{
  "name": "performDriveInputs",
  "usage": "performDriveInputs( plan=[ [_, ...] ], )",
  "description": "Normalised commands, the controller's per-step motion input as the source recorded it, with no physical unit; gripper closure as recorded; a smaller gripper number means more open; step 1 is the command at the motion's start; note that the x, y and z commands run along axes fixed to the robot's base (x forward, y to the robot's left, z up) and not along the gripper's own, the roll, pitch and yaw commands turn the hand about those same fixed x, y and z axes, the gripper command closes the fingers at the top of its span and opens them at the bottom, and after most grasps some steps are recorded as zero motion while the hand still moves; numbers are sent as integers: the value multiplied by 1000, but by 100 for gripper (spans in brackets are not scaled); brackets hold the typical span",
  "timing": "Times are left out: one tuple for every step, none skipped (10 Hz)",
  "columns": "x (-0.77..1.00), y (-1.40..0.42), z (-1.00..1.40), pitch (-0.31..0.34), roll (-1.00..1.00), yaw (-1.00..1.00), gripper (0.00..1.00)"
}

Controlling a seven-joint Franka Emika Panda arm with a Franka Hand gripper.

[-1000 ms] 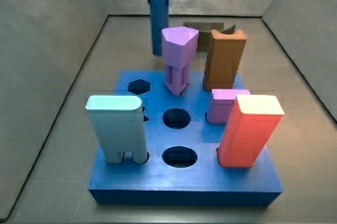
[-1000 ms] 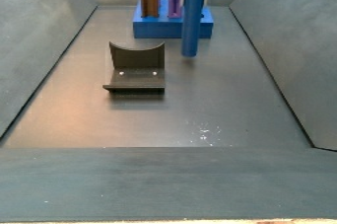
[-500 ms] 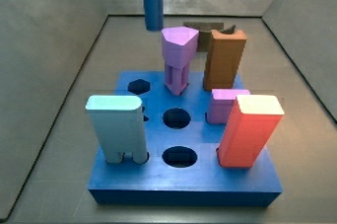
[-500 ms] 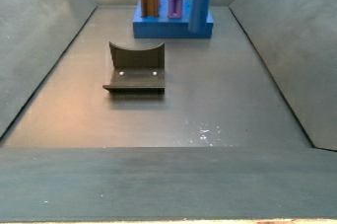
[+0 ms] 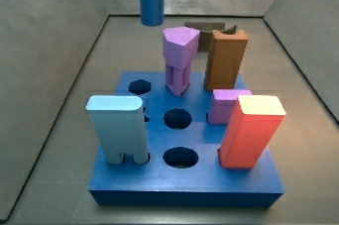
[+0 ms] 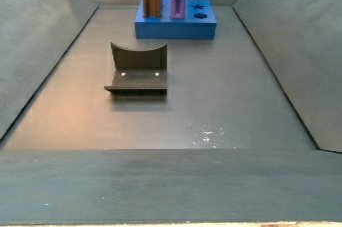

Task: Pick up the round object. Move up. Move to above the board. Insert the round object.
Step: Move to above the board, then insert the round object.

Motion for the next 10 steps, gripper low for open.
performDriveInputs(
  plan=[
    [200,-1000,558,137,21,38,100],
    [209,-881,482,135,12,26,100],
    [181,-604,323,138,9,17,100],
    [127,-278,148,133,20,8,100],
    [0,-31,0,0,0,0,100],
    [134,-260,-117,-47,-1,6,100],
    [237,-394,-126,-3,0,29,100],
    [266,-546,-29,0,37,97,100],
    [329,-577,0,16,53,114,100],
    [391,-614,-26,19,89,89,100]
  ],
)
